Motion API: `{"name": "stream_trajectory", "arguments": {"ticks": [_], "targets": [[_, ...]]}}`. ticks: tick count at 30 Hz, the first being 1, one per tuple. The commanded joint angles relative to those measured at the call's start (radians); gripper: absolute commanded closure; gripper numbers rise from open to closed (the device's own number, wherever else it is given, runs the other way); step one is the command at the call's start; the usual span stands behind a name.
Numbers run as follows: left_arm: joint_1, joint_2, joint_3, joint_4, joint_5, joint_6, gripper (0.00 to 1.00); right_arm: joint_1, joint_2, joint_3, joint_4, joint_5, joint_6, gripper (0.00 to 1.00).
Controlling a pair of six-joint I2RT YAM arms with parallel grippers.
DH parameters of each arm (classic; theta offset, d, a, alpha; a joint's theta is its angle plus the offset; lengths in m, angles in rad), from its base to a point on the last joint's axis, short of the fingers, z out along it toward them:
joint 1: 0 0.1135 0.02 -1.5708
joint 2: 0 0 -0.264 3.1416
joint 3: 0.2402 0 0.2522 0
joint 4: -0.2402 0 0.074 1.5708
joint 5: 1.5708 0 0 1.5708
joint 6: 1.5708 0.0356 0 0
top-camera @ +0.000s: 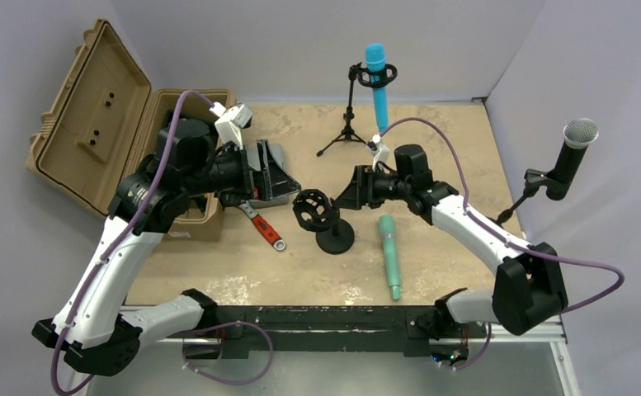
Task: Remove the microphone from the stand
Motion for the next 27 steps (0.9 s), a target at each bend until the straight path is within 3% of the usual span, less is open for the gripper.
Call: {"name": "stream_trajectory", "arguments": {"ticks": [1, 5, 7, 9, 12, 18, 27], "targets": [[-0.005, 0.002, 0.010, 0.015, -0.001, 0.004, 0.01, 0.011, 0.050, 0.050, -0.188, 0.100, -0.081, 0.36], [-0.005, 0.009, 0.011, 0.018, -0.004, 0.001, 0.01, 0.011, 0.060, 0.237, -0.303, 0.158, -0.091, 0.32], [-0.005, 0.010, 0.009, 0.023, -0.006, -0.002, 0.01, 0.011, 0.064, 0.325, -0.353, 0.216, -0.098, 0.18], [-0.006, 0.012, 0.006, 0.026, -0.008, -0.002, 0.01, 0.011, 0.057, 0.370, -0.388, 0.310, -0.100, 0.13], [-0.006, 0.011, -0.001, 0.029, -0.015, -0.005, 0.01, 0.003, 0.017, 0.363, -0.371, 0.470, -0.070, 0.12], [-0.007, -0.014, -0.035, 0.043, -0.027, -0.035, 0.01, -0.020, -0.055, 0.374, -0.296, 0.614, -0.051, 0.14], [-0.005, -0.023, -0.075, 0.050, -0.044, -0.068, 0.02, -0.037, 0.086, 0.694, -0.261, 0.731, -0.135, 0.14]]}}
